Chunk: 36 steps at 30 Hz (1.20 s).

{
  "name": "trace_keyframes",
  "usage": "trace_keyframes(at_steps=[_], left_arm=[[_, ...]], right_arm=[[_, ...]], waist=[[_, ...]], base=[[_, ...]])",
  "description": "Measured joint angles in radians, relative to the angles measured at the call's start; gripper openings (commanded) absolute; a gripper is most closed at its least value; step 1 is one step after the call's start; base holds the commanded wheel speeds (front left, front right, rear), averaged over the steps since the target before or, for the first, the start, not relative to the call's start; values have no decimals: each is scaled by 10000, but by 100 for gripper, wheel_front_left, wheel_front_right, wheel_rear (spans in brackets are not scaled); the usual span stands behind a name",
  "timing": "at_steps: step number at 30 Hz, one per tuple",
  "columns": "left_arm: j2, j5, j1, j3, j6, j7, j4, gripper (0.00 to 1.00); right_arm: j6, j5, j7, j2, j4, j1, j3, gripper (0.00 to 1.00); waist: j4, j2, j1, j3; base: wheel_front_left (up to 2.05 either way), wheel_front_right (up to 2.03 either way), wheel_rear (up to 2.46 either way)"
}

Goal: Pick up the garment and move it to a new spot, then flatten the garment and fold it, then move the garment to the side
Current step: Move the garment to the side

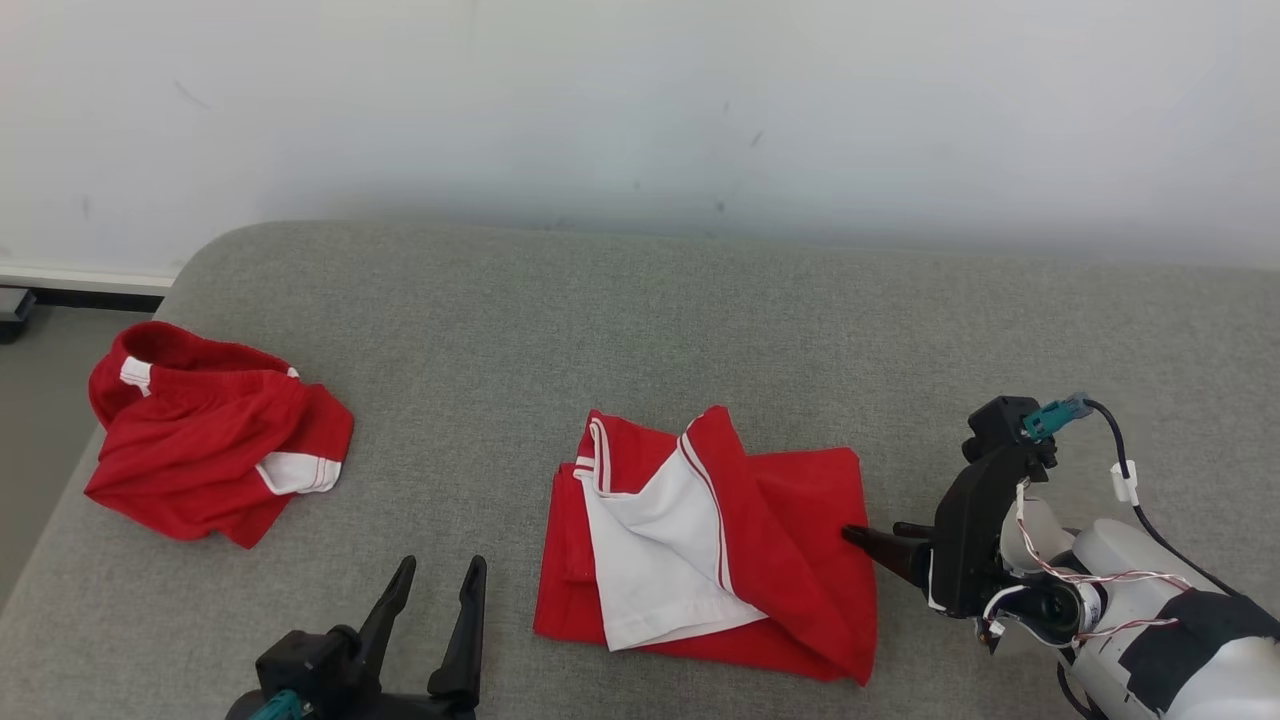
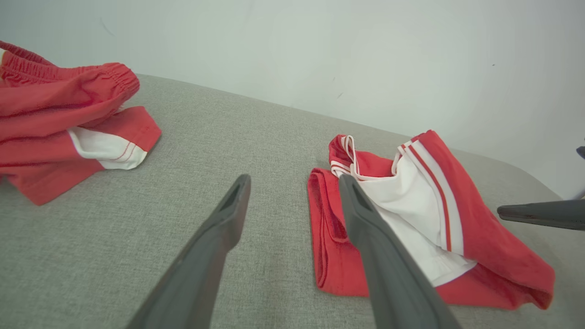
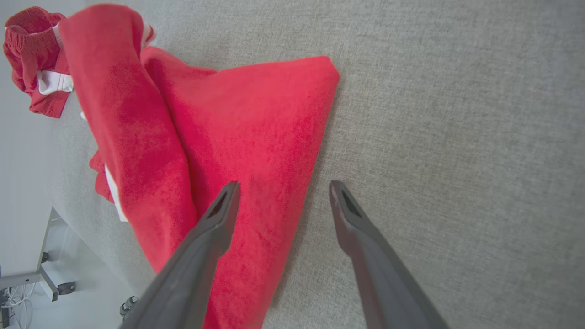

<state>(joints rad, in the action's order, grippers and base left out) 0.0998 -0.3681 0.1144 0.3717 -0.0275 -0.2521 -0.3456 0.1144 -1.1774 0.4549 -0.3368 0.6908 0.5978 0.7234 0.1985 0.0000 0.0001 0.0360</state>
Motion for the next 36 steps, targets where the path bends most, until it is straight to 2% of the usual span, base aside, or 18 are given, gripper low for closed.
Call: trace_keyframes(at_steps=[5, 13, 16, 18, 19, 20, 21, 22, 23, 24, 34, 36], left_arm=[[-50, 0, 87, 25, -4, 0, -113, 100], [-105, -2, 133, -17, -2, 0, -192, 100], [-123, -2, 130, -29, -2, 0, -196, 100], [-140, -2, 131, -31, -4, 0, -201, 100], [-146, -2, 131, -33, -4, 0, -205, 100], [-155, -2, 131, -35, -4, 0, -209, 100], [-171, -2, 133, -36, -4, 0, -211, 100], [-192, -2, 136, -36, -8, 0, -217, 100], [-192, -2, 136, -36, -8, 0, -217, 100], [-205, -2, 141, -38, -8, 0, -224, 100], [-211, -4, 160, -299, -69, 0, -280, 100], [-199, -4, 160, -330, -69, 0, -286, 100]], right_arm=[[-19, 2, 581, -148, -123, -3, 234, 100], [-500, 86, 1542, -196, 2, -4, 602, 100], [-809, -140, 1764, -6, 153, 19, 456, 100], [-901, -267, 1887, 100, 221, 42, 343, 100], [-980, -359, 1935, 157, 240, 57, 309, 97], [-984, -447, 1967, 221, 255, 60, 267, 85], [-1016, -523, 1979, 284, 274, 60, 222, 59], [-1066, -579, 2015, 334, 295, 60, 184, 39], [-1066, -579, 2015, 334, 295, 60, 184, 15], [-1068, -617, 2056, 357, 313, 62, 163, 0], [-1051, -715, 2123, 309, 445, 317, -12, 0], [-965, -660, 2050, 148, 418, 603, -52, 0]], waist=[[182, 0, 0, 2], [420, 0, 0, 45], [452, 0, 0, 105], [467, 0, 0, 134], [474, 0, -1, 148], [480, -1, -1, 163], [487, 0, -1, 178], [495, 0, 0, 194], [495, 0, 0, 194], [504, 0, 0, 208], [496, 0, 0, 289], [425, 0, 0, 277]], base=[[0, 0, 0], [0, 0, 0], [0, 0, 0], [0, 0, 0], [0, 0, 0], [0, 0, 0], [0, 0, 0], [0, 0, 0], [0, 0, 0], [0, 0, 0], [0, 0, 0], [0, 0, 0]])
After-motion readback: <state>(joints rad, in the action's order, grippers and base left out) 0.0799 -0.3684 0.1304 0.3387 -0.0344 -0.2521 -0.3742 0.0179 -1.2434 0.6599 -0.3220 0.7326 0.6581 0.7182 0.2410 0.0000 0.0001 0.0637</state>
